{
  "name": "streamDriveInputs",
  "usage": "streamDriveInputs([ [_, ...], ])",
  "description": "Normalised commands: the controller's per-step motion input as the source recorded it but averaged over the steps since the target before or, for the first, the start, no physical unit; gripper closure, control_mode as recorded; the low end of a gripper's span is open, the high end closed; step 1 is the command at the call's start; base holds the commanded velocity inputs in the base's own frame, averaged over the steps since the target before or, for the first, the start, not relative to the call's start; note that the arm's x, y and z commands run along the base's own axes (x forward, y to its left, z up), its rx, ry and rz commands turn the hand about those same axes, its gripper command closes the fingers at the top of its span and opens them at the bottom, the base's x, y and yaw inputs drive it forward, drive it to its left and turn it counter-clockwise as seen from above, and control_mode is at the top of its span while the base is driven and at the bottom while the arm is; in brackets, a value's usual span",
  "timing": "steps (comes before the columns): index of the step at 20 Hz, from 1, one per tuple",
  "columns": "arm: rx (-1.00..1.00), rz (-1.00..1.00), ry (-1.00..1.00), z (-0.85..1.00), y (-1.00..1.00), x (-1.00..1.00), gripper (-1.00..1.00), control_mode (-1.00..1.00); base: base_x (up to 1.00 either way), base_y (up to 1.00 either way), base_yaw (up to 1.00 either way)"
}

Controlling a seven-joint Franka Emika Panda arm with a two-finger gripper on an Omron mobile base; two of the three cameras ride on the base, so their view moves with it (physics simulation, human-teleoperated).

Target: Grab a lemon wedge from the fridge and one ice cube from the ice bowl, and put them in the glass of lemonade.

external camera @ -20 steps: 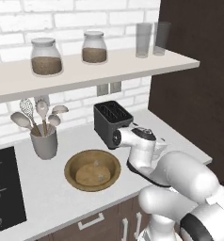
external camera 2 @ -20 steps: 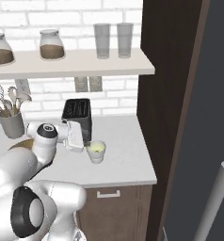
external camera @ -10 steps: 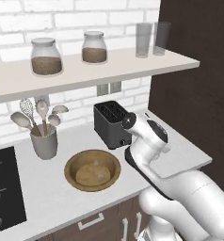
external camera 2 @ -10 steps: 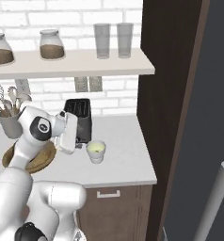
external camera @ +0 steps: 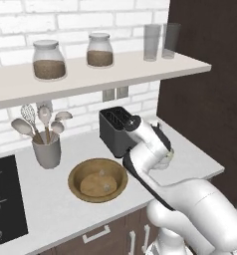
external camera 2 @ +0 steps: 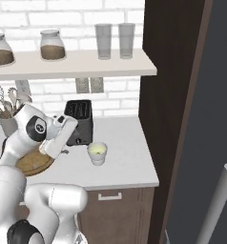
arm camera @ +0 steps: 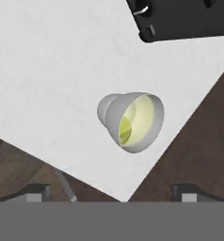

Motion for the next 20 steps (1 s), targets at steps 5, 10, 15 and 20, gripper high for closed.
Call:
streamDriveInputs([
  [5, 0.5, -0.47, -0.26, 0.03, 0.46, -0.11, -1.0, -1.0, 0.0, 0.0, 0.0],
  [10, 0.36, -0.29, -0.02, -0.13, 0.77, -0.26, -1.0, -1.0, 0.0, 0.0, 0.0],
  [15, 0.26, -0.1, 0.0, -0.03, 0.51, -0.34, -1.0, -1.0, 0.0, 0.0, 0.0],
  [20, 0.01, 0.08, 0.0, -0.3, 0.43, -0.51, -1.0, -1.0, 0.0, 0.0, 0.0],
])
